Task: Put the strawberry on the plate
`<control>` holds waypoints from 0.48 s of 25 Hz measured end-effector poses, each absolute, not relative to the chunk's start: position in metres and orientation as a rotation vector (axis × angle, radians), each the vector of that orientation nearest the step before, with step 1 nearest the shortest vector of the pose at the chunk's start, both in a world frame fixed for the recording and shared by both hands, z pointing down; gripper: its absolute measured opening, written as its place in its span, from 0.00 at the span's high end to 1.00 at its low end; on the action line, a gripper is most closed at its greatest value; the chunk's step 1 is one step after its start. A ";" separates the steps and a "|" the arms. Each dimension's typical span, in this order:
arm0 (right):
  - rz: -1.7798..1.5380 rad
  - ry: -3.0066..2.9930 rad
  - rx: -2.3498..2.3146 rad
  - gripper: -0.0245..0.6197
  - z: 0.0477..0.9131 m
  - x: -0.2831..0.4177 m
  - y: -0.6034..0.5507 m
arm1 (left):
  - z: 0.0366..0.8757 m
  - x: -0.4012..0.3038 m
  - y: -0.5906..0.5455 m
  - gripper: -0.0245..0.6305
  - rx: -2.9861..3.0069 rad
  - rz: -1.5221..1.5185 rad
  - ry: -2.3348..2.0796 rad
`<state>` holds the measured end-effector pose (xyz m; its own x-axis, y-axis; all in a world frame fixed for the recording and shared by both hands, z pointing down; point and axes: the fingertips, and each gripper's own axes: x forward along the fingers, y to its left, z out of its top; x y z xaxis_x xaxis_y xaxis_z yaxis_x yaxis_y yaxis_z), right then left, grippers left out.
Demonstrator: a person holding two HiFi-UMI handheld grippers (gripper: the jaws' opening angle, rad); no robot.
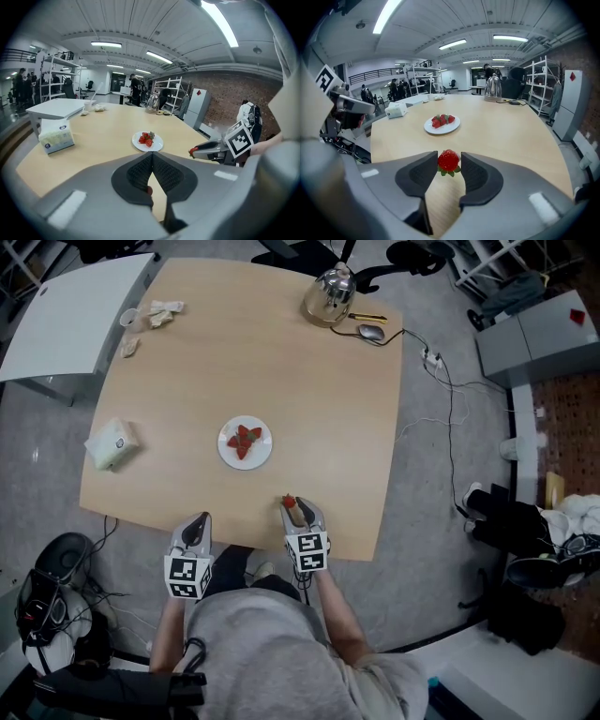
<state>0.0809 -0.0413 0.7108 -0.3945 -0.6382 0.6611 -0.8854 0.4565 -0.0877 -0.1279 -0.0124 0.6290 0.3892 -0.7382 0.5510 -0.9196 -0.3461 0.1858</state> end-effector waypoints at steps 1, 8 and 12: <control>0.582 -2.161 1.277 0.71 0.707 0.080 -0.044 | 0.628 -0.129 -0.015 0.93 2.195 0.516 -1.419; 0.550 -2.183 1.302 0.71 0.684 0.068 -0.053 | 0.620 -0.134 -0.025 0.93 2.240 0.498 -1.400; 0.535 -2.205 1.319 0.72 0.669 0.064 -0.060 | 0.617 -0.134 -0.025 0.93 2.250 0.490 -1.391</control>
<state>0.0639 -0.0605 0.6686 -0.3972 -0.6884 0.6069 -0.8900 0.4504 -0.0716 -0.1336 -0.0254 0.6167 0.4288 -0.7424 0.5147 -0.9012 -0.3916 0.1859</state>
